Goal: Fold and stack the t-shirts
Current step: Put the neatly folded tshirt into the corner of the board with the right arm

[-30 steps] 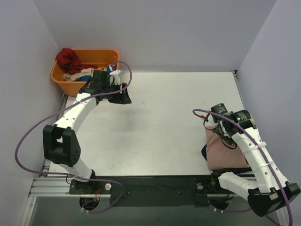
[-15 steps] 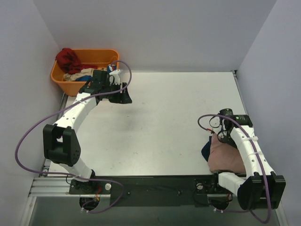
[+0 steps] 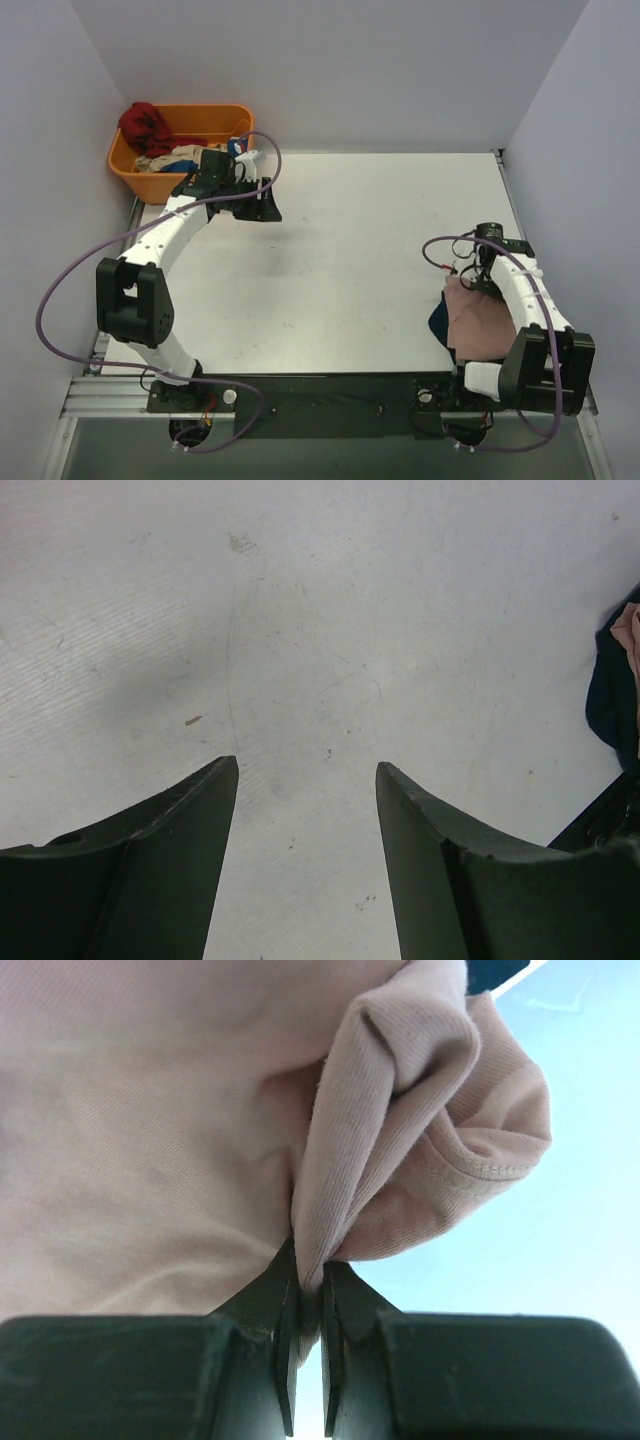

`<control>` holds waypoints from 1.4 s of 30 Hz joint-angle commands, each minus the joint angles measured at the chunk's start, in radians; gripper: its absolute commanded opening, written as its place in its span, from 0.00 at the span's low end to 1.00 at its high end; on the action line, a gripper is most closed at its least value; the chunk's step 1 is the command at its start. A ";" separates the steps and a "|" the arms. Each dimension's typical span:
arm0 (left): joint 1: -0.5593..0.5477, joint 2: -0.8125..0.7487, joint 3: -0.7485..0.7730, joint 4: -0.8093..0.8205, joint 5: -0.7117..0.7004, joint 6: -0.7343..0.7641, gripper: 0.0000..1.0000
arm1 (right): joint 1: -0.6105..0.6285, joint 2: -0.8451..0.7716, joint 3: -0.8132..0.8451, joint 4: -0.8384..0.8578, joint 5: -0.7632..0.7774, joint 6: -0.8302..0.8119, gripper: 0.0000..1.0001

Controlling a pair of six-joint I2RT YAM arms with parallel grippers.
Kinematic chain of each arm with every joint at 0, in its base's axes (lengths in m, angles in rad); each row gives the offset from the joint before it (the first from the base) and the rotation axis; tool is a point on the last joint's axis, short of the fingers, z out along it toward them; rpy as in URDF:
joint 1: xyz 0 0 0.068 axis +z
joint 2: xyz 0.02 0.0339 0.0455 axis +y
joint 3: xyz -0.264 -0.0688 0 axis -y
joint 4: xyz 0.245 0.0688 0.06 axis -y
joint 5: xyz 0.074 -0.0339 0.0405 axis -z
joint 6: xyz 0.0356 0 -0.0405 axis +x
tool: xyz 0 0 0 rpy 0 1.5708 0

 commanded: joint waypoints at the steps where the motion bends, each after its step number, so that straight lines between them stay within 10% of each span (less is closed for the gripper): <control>1: 0.008 0.005 0.031 0.018 0.015 0.014 0.68 | -0.021 0.056 0.022 0.071 0.023 -0.034 0.00; 4: 0.008 0.005 0.029 0.017 0.010 0.019 0.68 | -0.031 0.086 0.005 0.093 0.030 -0.003 0.10; 10: 0.011 0.002 0.042 0.002 0.004 0.042 0.68 | -0.135 0.088 -0.068 0.343 0.217 0.059 0.75; 14: 0.015 0.008 0.045 -0.008 -0.004 0.051 0.68 | -0.156 0.103 0.088 0.389 0.242 0.220 0.84; 27: 0.029 -0.036 0.125 -0.159 -0.071 0.207 0.69 | 0.031 0.004 0.306 0.194 -0.400 0.791 0.80; 32: 0.031 -0.123 0.056 -0.232 -0.110 0.278 0.69 | 0.032 -0.053 0.203 0.147 -0.440 1.066 0.73; 36: 0.037 -0.212 -0.062 -0.236 -0.111 0.319 0.69 | 0.032 -0.075 0.095 0.143 -0.456 1.255 0.40; 42: 0.048 -0.292 -0.153 -0.244 -0.142 0.335 0.69 | 0.073 -0.030 0.004 0.208 -0.527 1.353 0.49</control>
